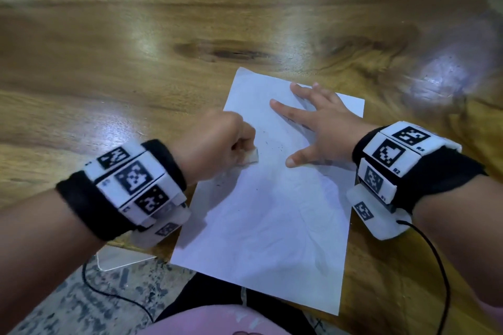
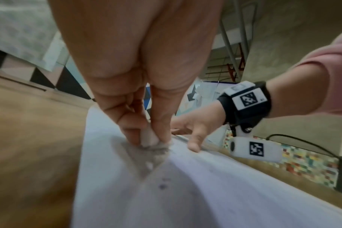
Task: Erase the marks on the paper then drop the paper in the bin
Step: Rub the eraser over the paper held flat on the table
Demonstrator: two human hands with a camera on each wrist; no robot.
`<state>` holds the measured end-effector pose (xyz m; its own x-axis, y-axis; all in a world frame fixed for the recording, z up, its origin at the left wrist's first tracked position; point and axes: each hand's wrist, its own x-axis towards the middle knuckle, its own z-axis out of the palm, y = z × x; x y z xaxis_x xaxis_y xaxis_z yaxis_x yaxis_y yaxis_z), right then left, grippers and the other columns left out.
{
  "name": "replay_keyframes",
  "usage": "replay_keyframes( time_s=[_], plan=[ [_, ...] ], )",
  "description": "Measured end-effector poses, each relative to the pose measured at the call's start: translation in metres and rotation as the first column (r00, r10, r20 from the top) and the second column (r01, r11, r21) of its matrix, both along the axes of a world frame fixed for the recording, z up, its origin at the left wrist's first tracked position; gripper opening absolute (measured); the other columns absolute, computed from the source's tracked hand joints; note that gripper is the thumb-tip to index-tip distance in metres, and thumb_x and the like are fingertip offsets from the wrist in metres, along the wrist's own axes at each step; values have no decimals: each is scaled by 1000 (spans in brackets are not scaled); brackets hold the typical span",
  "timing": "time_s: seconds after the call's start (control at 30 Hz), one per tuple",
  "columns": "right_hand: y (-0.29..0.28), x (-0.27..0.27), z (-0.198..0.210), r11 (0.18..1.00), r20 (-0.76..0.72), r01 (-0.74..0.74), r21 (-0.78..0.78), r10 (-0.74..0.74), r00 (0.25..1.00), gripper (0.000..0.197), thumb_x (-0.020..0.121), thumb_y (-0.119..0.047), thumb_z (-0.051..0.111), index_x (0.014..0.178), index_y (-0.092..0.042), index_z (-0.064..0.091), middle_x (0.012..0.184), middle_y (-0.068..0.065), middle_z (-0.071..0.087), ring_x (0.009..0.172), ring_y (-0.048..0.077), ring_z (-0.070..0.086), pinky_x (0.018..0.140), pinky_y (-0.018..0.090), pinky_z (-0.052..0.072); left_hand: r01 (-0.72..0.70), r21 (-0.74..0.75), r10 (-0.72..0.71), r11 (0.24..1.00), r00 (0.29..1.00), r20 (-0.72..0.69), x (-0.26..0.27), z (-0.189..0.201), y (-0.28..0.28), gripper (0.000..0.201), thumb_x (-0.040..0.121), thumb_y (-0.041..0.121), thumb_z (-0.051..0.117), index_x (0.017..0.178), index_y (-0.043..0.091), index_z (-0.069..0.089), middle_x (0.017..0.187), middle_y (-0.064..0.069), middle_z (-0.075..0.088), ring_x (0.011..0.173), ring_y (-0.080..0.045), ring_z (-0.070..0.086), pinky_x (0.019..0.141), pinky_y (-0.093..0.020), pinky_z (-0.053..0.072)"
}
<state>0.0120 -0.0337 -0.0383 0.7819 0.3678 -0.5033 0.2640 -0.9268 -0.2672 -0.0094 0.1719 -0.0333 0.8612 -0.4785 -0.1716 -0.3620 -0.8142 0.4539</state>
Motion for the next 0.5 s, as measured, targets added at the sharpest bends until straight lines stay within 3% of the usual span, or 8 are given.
replay_keyframes(
  time_s=[0.07,0.1,0.13,0.2,0.27,0.37,0.43,0.5],
  plan=[
    [0,0,0,1000,-7,5,-2,-5,1000,101,69,-60,70,141,-57,0,156,-16,-18,143,17,-21,116,38,3,86,-24,-87,996,995,-58,-22,-4,13,20,72,23,69,60,13,57,63,1,55,60,-16,50,53,-23,33],
    [0,0,1,1000,-10,6,-2,-6,1000,101,69,-60,70,141,-57,0,156,-16,-18,143,17,-21,116,38,3,127,-42,-132,991,982,-138,-34,-2,20,22,71,24,69,59,12,55,61,4,51,57,-10,48,54,-22,35],
    [0,0,1,1000,-11,7,-2,-7,1000,101,69,-60,70,141,-57,-1,156,-16,-18,143,17,-21,116,38,3,150,-43,-156,988,964,-217,-42,-1,25,21,71,24,69,60,13,56,61,6,49,56,-2,47,55,-17,35],
    [0,0,2,1000,-9,5,-4,-5,1000,101,69,-60,69,141,-57,-1,156,-16,-18,143,18,-21,116,38,3,141,-44,-147,989,949,-280,-43,1,29,15,70,26,73,64,15,63,62,12,51,59,3,51,56,-7,34],
    [1,0,2,1000,-8,4,-10,-5,1000,101,70,-59,69,142,-56,-1,156,-16,-18,143,18,-22,116,38,3,54,-61,-64,997,982,-178,-26,4,22,11,69,27,74,70,17,69,65,9,61,65,-1,56,59,-12,38],
    [1,0,1,1000,-2,8,-12,-8,1000,101,69,-60,70,141,-57,-1,156,-16,-17,143,18,-21,116,38,3,-74,-31,73,997,997,-36,2,5,10,8,72,10,70,80,11,71,78,-6,70,75,-21,61,64,-25,39],
    [1,1,0,1000,1,10,-17,-10,1000,102,68,-61,70,141,-58,-1,156,-16,-17,143,17,-21,116,39,4,-59,-43,59,997,998,-4,-3,2,13,2,71,11,71,71,11,69,72,-5,67,70,-21,59,58,-26,36],
    [0,1,-1,1000,4,11,-16,-11,1000,102,67,-61,70,141,-58,0,156,-16,-16,143,17,-20,116,39,4,11,-47,-14,999,998,-59,-23,-2,25,13,68,15,74,61,12,63,62,3,59,59,-11,53,54,-24,35]
  ],
)
